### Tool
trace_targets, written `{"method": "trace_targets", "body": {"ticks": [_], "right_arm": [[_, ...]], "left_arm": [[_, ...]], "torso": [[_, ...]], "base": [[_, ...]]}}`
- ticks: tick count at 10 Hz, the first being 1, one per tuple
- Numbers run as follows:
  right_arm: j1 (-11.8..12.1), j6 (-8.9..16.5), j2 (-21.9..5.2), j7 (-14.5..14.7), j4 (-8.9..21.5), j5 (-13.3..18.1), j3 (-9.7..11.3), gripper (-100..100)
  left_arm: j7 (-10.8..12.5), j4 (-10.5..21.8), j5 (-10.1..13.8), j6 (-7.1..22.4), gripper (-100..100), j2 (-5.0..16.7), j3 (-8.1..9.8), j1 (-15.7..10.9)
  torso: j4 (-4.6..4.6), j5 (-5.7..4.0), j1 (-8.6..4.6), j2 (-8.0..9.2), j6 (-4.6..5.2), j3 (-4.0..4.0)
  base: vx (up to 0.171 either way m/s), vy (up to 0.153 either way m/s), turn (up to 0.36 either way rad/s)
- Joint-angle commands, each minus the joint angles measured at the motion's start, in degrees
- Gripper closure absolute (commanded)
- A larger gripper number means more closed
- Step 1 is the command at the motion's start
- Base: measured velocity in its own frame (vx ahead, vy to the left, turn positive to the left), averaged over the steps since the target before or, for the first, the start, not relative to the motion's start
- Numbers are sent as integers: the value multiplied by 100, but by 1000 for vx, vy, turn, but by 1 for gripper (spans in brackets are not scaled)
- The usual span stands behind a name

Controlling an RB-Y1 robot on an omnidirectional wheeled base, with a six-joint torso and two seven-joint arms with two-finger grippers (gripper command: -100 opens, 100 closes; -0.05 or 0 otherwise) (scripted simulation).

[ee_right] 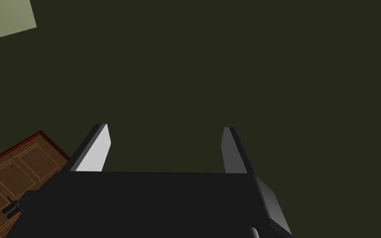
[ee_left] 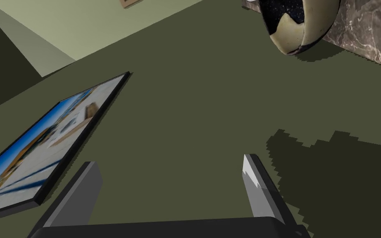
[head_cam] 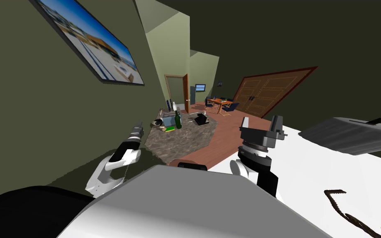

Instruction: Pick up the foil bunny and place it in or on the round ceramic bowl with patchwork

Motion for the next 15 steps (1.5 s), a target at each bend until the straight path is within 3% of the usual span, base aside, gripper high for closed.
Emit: {"method": "trace_targets", "body": {"ticks": [1, 6, 15], "right_arm": [[0, 0, 0, 0, 0, 0, 0, 0], [0, 0, 0, 0, 0, 0, 0, 0], [0, 0, 0, 0, 0, 0, 0, 0]], "left_arm": [[9, 27, 36, 286, -100, 57, 90, 8], [92, 61, 208, 1107, -100, 263, 246, 74], [276, 62, 519, 2313, -100, 561, 301, 207]], "torso": [[0, 0, 0, 0, 0, 0], [-2, 0, 2, -6, -1, -4], [-2, 1, 5, -11, 1, -6]], "base": [[11, -5, -63], [20, 2, -72], [26, 8, -79]]}}
